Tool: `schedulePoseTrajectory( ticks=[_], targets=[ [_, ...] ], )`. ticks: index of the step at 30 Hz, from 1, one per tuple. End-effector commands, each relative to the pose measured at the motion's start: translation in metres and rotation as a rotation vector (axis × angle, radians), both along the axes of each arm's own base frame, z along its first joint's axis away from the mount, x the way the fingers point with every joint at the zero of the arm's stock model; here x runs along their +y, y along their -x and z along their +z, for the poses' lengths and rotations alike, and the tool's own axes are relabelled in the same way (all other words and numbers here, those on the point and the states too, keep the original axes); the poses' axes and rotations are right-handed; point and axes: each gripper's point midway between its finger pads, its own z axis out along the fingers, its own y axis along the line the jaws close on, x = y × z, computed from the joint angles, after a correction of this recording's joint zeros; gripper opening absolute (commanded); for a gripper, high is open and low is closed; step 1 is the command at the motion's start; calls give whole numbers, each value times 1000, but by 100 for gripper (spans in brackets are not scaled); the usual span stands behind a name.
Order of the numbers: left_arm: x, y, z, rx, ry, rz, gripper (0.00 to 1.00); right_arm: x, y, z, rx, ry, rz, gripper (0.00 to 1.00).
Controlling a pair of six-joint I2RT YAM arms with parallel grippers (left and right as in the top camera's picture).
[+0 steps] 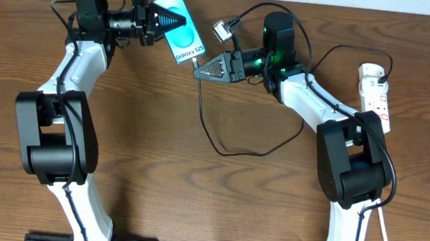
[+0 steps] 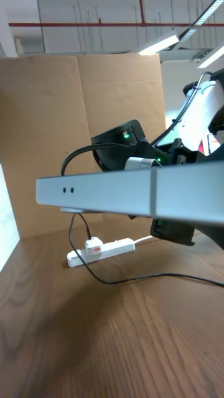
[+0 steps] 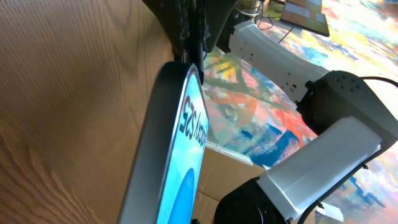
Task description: Plug charger to phone and switch on socket
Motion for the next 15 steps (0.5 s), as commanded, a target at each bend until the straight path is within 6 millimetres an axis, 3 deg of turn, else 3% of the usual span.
schedulePoseTrajectory(
  ticks=[1,15],
  targets=[
    [1,5,13,-28,4,-16,7,4,0,-2,-17,-1,-5,1],
    [1,1,12,-9,1,6,7,5,-1,-2,-18,0,-9,1]
  ],
)
